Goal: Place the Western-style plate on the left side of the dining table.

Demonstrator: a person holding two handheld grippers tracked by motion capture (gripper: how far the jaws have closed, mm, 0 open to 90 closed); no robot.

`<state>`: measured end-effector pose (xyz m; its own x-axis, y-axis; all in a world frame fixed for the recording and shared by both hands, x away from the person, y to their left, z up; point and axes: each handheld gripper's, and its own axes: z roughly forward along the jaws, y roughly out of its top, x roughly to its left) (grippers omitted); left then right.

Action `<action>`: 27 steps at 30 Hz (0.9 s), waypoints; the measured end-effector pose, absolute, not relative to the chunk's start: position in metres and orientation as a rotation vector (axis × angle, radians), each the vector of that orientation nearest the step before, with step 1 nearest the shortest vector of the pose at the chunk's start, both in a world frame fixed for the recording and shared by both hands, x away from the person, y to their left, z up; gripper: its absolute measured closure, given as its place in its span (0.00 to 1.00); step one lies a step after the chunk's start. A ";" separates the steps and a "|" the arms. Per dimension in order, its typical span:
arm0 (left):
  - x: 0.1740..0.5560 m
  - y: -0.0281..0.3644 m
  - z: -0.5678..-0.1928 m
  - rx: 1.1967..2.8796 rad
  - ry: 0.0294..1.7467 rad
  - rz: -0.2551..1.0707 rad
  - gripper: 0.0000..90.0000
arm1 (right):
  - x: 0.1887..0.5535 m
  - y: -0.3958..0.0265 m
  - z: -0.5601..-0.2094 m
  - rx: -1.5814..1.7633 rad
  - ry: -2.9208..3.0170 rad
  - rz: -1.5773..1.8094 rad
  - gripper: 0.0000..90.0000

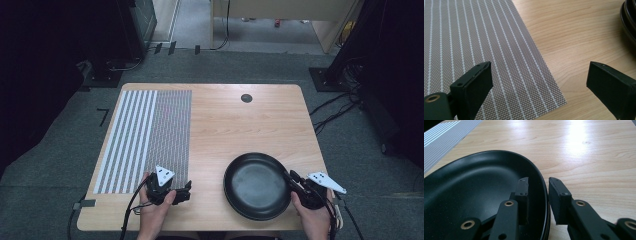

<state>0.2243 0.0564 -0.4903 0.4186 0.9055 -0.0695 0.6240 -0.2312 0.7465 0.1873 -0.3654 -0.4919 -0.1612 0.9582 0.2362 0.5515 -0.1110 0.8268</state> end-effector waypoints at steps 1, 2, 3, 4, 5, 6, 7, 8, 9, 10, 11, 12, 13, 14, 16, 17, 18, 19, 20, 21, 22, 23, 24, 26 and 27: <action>0.226 0.054 -0.490 1.957 1.290 0.497 0.07 | 0.187 -0.365 -0.492 1.663 1.714 1.198 0.79; 0.227 0.053 -0.489 1.957 1.288 0.496 0.07 | 0.187 -0.365 -0.492 1.668 1.710 1.194 0.79; 0.227 0.052 -0.488 1.957 1.286 0.495 0.07 | 0.187 -0.364 -0.490 1.678 1.707 1.182 0.79; 0.229 0.051 -0.486 1.953 1.283 0.495 0.07 | 0.185 -0.361 -0.485 1.667 1.708 1.166 0.79; 0.231 0.049 -0.483 1.947 1.276 0.495 0.07 | 0.185 -0.360 -0.482 1.657 1.711 1.187 0.79; 0.232 0.048 -0.480 1.944 1.270 0.495 0.07 | 0.185 -0.358 -0.480 1.654 1.714 1.202 0.79; 0.234 0.047 -0.478 1.942 1.264 0.495 0.07 | 0.186 -0.356 -0.475 1.642 1.721 1.195 0.78; 0.234 0.047 -0.478 1.942 1.264 0.495 0.07 | 0.186 -0.356 -0.475 1.642 1.721 1.195 0.78; 0.237 0.043 -0.473 1.939 1.248 0.490 0.07 | 0.188 -0.353 -0.467 1.621 1.728 1.169 0.78; 0.238 0.041 -0.471 1.936 1.240 0.488 0.07 | 0.189 -0.353 -0.465 1.615 1.734 1.167 0.78; 0.239 0.038 -0.469 1.936 1.229 0.485 0.07 | 0.191 -0.353 -0.462 1.617 1.747 1.165 0.78; 0.239 0.038 -0.469 1.936 1.229 0.485 0.07 | 0.191 -0.353 -0.462 1.617 1.747 1.165 0.78; 0.241 0.031 -0.466 1.943 1.207 0.480 0.07 | 0.194 -0.354 -0.458 1.633 1.752 1.167 0.78; 0.243 0.027 -0.464 1.948 1.196 0.473 0.07 | 0.195 -0.355 -0.457 1.645 1.745 1.171 0.78; 0.244 0.024 -0.463 1.951 1.190 0.469 0.07 | 0.196 -0.356 -0.455 1.663 1.733 1.172 0.78; 0.246 0.019 -0.462 1.959 1.177 0.467 0.07 | 0.199 -0.359 -0.452 1.693 1.711 1.192 0.78; 0.248 0.015 -0.460 1.961 1.169 0.459 0.07 | 0.201 -0.360 -0.451 1.706 1.707 1.206 0.78; 0.249 0.008 -0.458 1.965 1.147 0.449 0.07 | 0.202 -0.360 -0.450 1.707 1.703 1.213 0.78; 0.250 0.003 -0.457 1.971 1.127 0.442 0.07 | 0.204 -0.361 -0.450 1.708 1.703 1.209 0.78; 0.250 0.003 -0.457 1.971 1.127 0.442 0.07 | 0.204 -0.361 -0.450 1.708 1.703 1.209 0.78; 0.250 0.001 -0.457 1.972 1.121 0.440 0.07 | 0.205 -0.361 -0.450 1.701 1.709 1.198 0.78; 0.249 -0.002 -0.457 1.969 1.115 0.430 0.07 | 0.205 -0.361 -0.451 1.694 1.707 1.203 0.78; 0.249 -0.004 -0.457 1.968 1.109 0.415 0.07 | 0.205 -0.361 -0.452 1.690 1.709 1.209 0.78; 0.248 -0.008 -0.458 1.960 1.096 0.394 0.07 | 0.203 -0.361 -0.454 1.686 1.727 1.207 0.78; 0.247 -0.009 -0.458 1.965 1.090 0.386 0.07 | 0.202 -0.362 -0.456 1.693 1.730 1.206 0.78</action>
<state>0.2472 -0.0091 -0.4582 0.5752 0.8089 -0.1222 0.5523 -0.2737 0.7874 0.2023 -0.3622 -0.4556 -0.1592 0.9521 0.2613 0.5745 -0.1259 0.8087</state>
